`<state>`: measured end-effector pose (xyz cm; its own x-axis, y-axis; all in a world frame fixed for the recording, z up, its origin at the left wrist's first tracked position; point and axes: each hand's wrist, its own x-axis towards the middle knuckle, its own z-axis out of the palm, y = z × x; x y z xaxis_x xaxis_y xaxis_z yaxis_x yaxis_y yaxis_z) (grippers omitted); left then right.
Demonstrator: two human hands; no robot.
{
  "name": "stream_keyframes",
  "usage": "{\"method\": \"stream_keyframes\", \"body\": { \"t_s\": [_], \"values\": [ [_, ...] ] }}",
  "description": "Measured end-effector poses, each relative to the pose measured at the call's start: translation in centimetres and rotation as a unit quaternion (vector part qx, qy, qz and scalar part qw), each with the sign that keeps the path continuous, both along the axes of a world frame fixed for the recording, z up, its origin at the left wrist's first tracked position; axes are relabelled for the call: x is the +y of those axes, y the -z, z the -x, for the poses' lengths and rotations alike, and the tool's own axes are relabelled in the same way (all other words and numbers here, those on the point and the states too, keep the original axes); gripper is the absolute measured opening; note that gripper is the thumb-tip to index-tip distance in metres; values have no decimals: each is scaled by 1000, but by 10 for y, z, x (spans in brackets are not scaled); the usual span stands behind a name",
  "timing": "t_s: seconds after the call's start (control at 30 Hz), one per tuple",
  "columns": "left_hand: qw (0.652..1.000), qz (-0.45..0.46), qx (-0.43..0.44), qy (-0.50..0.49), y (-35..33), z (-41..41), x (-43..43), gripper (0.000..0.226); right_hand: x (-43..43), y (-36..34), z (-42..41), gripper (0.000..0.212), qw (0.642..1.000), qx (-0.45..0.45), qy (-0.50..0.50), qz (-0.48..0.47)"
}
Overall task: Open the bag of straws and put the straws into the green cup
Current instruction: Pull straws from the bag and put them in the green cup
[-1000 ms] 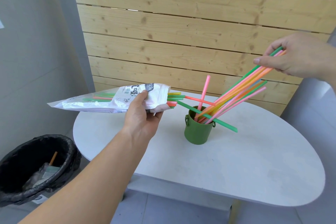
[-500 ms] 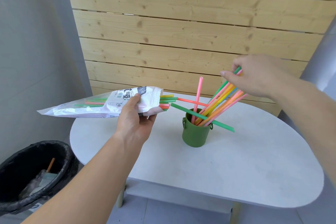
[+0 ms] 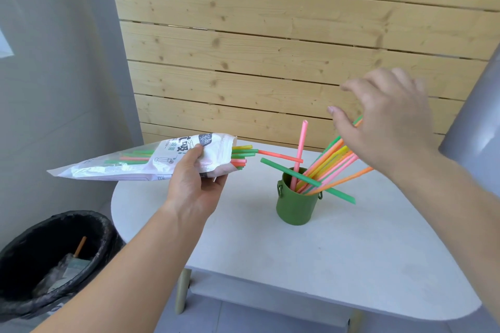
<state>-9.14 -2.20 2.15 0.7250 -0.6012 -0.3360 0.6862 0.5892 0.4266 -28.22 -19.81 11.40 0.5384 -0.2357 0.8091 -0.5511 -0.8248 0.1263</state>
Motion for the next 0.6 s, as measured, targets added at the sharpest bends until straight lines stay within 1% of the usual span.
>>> {"method": "stream_keyframes", "body": {
  "t_s": [0.03,0.07,0.13,0.2,0.27,0.37,0.47,0.5,0.6],
  "values": [
    [1000,-3,0,-5,-1,-1,2,7,10,2,-3,30,1000,1,-31,-1],
    [1000,-8,-1,-10,-2,-3,4,9,18,6,-7,25,998,16,-55,-22],
    [1000,-12,-3,-13,-1,-8,9,14,29,17,-17,17,988,70,-74,-118],
    [1000,-18,-9,-16,0,-15,14,17,30,35,-25,17,966,140,-54,-210],
    [999,-23,-14,-26,0,-22,18,23,30,52,-34,20,950,179,-29,-254],
    [999,-28,-10,-45,0,-29,23,33,31,69,-50,29,936,173,-2,-306],
    [999,-17,-8,-42,-1,-32,27,34,31,83,-63,38,928,170,39,-328],
    [999,-10,-7,-41,-1,-32,29,32,31,86,-67,39,928,162,47,-333],
    [999,-3,-9,-40,-3,-31,33,16,29,92,-76,39,923,140,60,-355]
  ]
}}
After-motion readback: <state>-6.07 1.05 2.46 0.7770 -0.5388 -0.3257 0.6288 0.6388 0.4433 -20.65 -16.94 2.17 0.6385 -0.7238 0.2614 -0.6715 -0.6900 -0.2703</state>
